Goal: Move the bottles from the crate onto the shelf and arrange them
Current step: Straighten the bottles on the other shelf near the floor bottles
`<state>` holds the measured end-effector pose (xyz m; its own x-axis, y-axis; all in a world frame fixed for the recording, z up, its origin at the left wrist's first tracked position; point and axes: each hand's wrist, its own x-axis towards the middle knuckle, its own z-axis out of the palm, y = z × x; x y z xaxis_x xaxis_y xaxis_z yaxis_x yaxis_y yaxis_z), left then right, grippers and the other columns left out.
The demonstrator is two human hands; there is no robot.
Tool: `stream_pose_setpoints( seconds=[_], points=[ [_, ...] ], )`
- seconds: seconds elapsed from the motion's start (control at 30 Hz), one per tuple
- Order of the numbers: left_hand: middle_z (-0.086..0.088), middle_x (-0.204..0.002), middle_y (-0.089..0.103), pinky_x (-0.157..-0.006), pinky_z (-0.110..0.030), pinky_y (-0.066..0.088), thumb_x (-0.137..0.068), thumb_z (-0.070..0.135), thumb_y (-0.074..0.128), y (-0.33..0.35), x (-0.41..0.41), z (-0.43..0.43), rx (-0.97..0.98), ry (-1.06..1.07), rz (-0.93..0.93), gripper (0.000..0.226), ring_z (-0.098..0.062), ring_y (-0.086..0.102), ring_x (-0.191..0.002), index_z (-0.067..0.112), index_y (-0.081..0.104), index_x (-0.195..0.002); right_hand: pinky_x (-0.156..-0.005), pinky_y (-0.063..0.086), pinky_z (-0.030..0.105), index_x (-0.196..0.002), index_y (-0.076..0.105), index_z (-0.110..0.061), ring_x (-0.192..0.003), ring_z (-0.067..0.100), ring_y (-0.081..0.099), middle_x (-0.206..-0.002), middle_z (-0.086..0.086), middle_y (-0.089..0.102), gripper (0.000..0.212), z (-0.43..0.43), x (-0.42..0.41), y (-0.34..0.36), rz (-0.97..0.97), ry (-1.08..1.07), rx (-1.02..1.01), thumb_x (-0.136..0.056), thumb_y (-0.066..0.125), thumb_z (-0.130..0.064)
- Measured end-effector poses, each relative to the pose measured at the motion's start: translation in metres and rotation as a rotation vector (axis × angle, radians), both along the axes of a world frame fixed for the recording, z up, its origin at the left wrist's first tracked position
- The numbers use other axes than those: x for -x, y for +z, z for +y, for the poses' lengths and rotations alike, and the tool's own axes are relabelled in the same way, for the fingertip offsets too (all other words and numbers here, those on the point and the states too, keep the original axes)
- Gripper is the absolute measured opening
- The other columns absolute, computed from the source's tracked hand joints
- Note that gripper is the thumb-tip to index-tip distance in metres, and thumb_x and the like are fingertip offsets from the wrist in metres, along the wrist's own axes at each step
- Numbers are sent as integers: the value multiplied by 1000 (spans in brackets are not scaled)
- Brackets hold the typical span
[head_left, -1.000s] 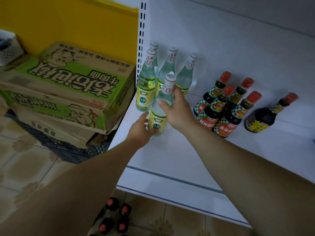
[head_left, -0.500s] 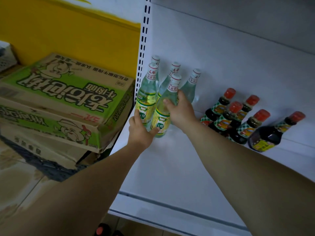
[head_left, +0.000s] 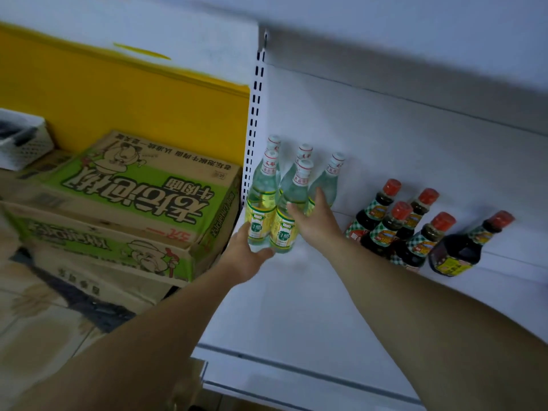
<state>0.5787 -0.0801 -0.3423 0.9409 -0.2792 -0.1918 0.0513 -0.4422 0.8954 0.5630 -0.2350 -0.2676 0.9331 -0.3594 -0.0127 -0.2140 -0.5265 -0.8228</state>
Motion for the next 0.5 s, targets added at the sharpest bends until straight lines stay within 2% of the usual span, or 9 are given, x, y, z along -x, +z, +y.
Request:
stream_pose_setpoints(
  seconds=[0.07, 0.13, 0.2, 0.3, 0.33, 0.4, 0.5],
  points=[
    [0, -151, 31, -100, -26, 34, -86, 36, 66, 19, 11, 18, -79, -107, 35, 79, -19, 34, -137, 20, 22, -149, -85, 31, 13, -140, 38, -15, -116, 8, 45, -120, -11, 46, 58, 11, 24, 9, 12, 23, 36, -90, 64, -29],
    [-1, -156, 22, -98, -24, 33, -87, 42, 63, 36, 22, 40, -142, -177, 78, 81, -20, 29, -140, 22, 17, -151, -91, 37, 21, -134, 48, -20, -122, 15, 50, -131, -4, 55, 53, 24, 46, 15, 43, 46, 63, -87, 64, -37],
    [-1, -157, 21, -100, -30, 37, -86, 46, 63, 55, 35, 64, -186, -255, 119, 82, -22, 32, -138, 24, 17, -151, -86, 34, 21, -128, 53, -20, -122, 19, 51, -132, 0, 56, 43, 38, 72, 27, 123, 71, 102, -90, 61, -36],
    [3, -153, 31, -103, -39, 42, -69, 67, 64, 79, 61, 104, -251, -385, 157, 97, -20, 44, -130, 33, 20, -148, -91, 30, 18, -142, 41, -20, -133, 19, 41, -147, -2, 42, 57, 58, 111, 48, 245, 111, 151, -92, 57, -42],
    [4, -152, 33, -105, -39, 41, -68, 67, 64, 83, 71, 115, -269, -411, 154, 98, -20, 45, -130, 34, 20, -148, -96, 30, 20, -147, 35, -21, -136, 19, 38, -152, -2, 36, 64, 65, 122, 54, 273, 120, 172, -91, 56, -47],
    [4, -152, 32, -104, -31, 37, -80, 54, 65, 92, 94, 135, -317, -415, 131, 88, -22, 38, -135, 29, 18, -150, -101, 29, 23, -150, 28, -21, -139, 21, 34, -157, 0, 28, 72, 79, 144, 68, 331, 123, 199, -91, 54, -52],
    [1, -152, 32, -101, -29, 37, -86, 42, 64, 105, 127, 161, -386, -423, 101, 82, -22, 38, -135, 28, 16, -151, -104, 30, 26, -150, 27, -20, -139, 22, 33, -157, 0, 26, 72, 99, 175, 84, 354, 145, 239, -92, 50, -54]
  ],
)
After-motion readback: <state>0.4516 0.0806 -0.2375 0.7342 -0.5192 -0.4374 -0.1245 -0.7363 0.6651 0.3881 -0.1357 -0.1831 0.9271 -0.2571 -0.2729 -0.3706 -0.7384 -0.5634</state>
